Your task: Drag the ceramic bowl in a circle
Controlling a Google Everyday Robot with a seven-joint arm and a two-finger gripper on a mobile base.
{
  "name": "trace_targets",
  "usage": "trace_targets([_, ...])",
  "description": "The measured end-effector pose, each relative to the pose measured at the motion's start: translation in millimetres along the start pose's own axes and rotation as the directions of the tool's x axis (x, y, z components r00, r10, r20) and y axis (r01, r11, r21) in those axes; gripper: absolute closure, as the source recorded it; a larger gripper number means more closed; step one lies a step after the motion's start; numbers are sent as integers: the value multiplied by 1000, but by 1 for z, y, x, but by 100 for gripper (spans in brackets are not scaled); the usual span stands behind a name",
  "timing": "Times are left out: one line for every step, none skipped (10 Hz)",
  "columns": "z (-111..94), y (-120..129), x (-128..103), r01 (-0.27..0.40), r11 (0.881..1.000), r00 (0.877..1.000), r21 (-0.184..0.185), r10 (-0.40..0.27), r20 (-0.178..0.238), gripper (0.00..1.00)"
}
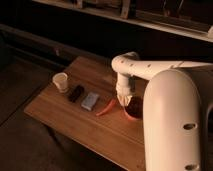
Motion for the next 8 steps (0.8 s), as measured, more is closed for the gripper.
trace_targets([-3, 27, 8, 54, 999, 998, -9, -54, 18, 100])
trace_targets([-5, 45, 15, 90, 996, 996, -14, -89, 29, 100])
trace_targets([-6, 59, 22, 123, 992, 992, -15, -122, 39, 100])
trace_targets([-7, 76, 32, 159, 987, 986, -14, -159, 50, 100])
trace_targets([-6, 86, 41, 182, 983, 982, -13, -181, 55, 100])
trace_targets([-5, 90, 48, 193, 981, 980, -12, -192, 58, 100])
trace_targets([-4, 93, 57, 200, 980, 978, -13, -199, 58, 100])
trace_targets([-3, 93, 67, 201, 979, 978, -18, -199, 57, 100])
